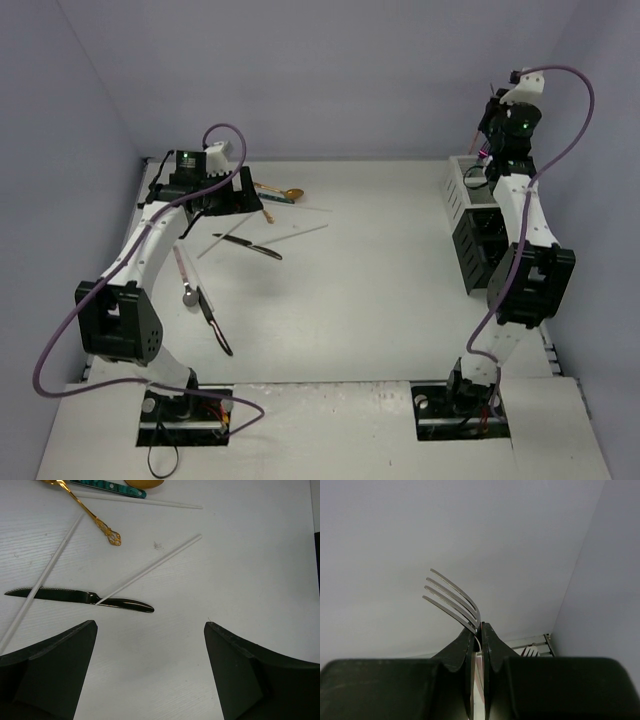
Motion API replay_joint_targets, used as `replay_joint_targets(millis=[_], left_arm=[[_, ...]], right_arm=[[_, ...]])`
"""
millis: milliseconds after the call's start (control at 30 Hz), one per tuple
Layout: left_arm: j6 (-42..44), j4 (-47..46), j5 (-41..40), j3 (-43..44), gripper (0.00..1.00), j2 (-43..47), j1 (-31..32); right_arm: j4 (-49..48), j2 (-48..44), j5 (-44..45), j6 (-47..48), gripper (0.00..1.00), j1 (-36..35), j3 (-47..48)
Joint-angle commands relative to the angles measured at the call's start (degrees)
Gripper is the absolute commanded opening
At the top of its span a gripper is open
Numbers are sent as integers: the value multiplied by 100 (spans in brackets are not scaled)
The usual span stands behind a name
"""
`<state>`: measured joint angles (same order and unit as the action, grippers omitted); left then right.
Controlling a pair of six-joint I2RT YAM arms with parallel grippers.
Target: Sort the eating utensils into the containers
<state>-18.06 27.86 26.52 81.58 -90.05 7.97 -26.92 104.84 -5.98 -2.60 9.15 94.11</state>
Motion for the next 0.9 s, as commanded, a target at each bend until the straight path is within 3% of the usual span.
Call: replay_joint_targets(millis=[0, 600, 633, 733, 867], left_arm=[[57, -391, -85, 262, 87, -47, 3], [-8, -301, -267, 387, 87, -473, -6], [-3, -281, -277, 407, 87, -494, -8], [16, -241, -345, 476, 87, -532, -7], [48, -238, -481, 523, 87, -584, -6]], right_arm=[[-954, 53, 155, -35, 0, 135, 202], [-1239, 711, -307, -136, 0, 412, -15], [-1245, 720, -343, -136, 4, 412, -38], [-1246, 683, -465, -141, 27, 412, -89], [-1231, 515, -660, -210, 45, 412, -156]])
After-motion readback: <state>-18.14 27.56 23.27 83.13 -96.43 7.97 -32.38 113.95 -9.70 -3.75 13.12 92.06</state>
